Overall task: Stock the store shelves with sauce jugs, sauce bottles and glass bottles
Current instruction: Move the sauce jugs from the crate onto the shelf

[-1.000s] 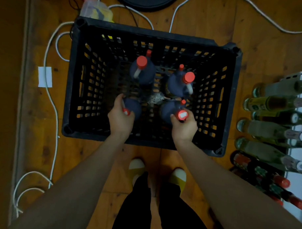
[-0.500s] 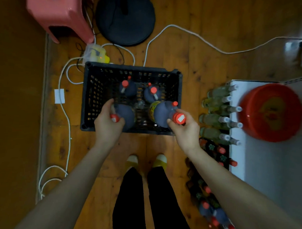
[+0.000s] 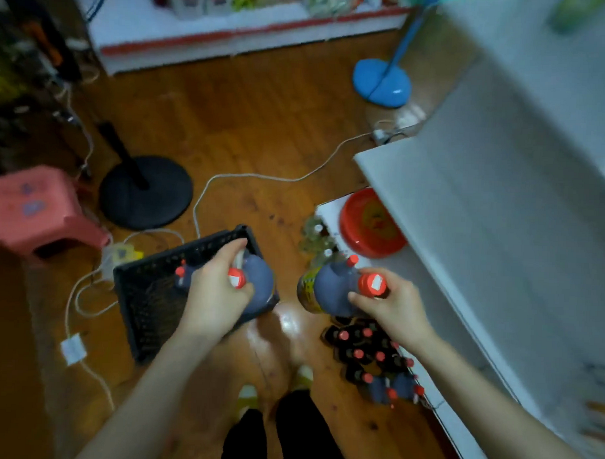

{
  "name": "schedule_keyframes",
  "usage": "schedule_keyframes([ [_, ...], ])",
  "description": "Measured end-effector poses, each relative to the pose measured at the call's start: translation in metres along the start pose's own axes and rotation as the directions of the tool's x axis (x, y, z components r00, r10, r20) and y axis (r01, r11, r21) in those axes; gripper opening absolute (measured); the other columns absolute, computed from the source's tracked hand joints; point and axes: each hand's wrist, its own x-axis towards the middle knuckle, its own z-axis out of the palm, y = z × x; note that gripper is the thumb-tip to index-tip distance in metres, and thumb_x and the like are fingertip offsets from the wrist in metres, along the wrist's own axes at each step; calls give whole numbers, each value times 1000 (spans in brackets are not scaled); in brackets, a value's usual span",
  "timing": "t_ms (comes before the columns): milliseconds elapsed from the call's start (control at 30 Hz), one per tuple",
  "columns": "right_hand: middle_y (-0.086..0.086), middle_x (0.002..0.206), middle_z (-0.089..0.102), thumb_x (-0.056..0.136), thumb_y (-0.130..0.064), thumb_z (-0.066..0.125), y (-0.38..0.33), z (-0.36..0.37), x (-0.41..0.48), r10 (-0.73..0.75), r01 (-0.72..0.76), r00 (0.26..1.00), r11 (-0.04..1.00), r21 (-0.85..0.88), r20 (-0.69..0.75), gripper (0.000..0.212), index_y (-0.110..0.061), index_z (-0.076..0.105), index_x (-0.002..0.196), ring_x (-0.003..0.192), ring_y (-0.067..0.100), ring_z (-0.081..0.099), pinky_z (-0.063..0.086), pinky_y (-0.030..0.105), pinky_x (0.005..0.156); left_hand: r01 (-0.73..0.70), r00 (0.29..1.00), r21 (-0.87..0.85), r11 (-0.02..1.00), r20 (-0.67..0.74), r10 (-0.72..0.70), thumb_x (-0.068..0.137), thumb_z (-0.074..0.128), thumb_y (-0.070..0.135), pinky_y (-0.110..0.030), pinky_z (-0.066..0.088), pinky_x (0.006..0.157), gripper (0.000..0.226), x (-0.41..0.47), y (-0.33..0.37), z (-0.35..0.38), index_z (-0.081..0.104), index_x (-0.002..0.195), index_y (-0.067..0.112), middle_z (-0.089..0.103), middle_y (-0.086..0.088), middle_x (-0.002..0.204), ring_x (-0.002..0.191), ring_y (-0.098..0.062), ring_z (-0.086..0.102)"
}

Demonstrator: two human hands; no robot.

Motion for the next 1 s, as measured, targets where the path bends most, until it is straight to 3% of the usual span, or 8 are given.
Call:
schedule_keyframes([
  [67,-12,84,61,68,-11,78,-1,-41,-27,15,-16,999,1000,-12,-47,34,-20,64,98,73,-10,55,38,0,65,-114,992,31,993,55,112,77,58,-7,-4,38,57,61,-11,36,-1,48,132,17,61,-7,122,84,-13,56],
  [167,-17,78,60,67,-12,79,-1,-100,-67,29,-32,993,999,-22,-117,32,-26,62,90,72,-17,55,41,4,65,-267,958,58,962,123,258,73,61,-8,-10,33,61,61,-24,91,4,52,127,19,64,-4,115,91,-15,55],
  [267,-12,78,62,68,-11,78,4,-154,-106,41,-45,975,999,-11,-220,30,-29,60,83,72,-2,58,40,9,64,-427,892,76,901,201,406,73,64,-4,-8,39,56,58,-37,147,17,52,122,26,63,5,106,81,-5,55],
  [400,4,81,67,68,-11,78,20,-224,-149,33,-35,934,999,1,-356,21,-12,66,85,76,13,59,45,27,68,-544,824,38,838,215,524,73,70,1,-3,34,58,56,-60,224,44,51,118,27,50,13,95,77,-2,49],
  [667,-17,76,67,68,-4,78,55,-357,-191,-74,131,805,990,55,-588,29,-27,62,74,71,-1,61,46,16,65,-698,693,-20,715,232,683,69,74,6,-10,37,58,53,-93,362,107,53,114,25,52,5,105,96,-11,50],
  [800,-15,68,69,69,2,75,68,-410,-193,-50,201,716,970,138,-696,35,-27,62,81,67,-9,61,50,13,65,-722,648,-87,686,263,715,72,71,3,-5,41,46,46,-102,421,137,54,112,20,52,-1,104,74,-5,49],
  [900,-22,69,69,73,-2,73,80,-443,-191,-36,211,673,967,145,-739,35,-33,62,85,63,-3,61,51,22,57,-730,624,-121,673,283,728,72,71,3,-5,41,43,48,-99,460,165,55,115,16,52,-3,106,81,-12,52],
  [1000,-22,72,70,74,-4,73,92,-467,-185,-32,196,622,974,116,-782,36,-36,61,86,66,0,62,53,29,60,-765,578,-127,631,295,761,69,72,3,-2,37,45,48,-89,491,196,57,113,14,53,-1,104,87,-15,51],
])
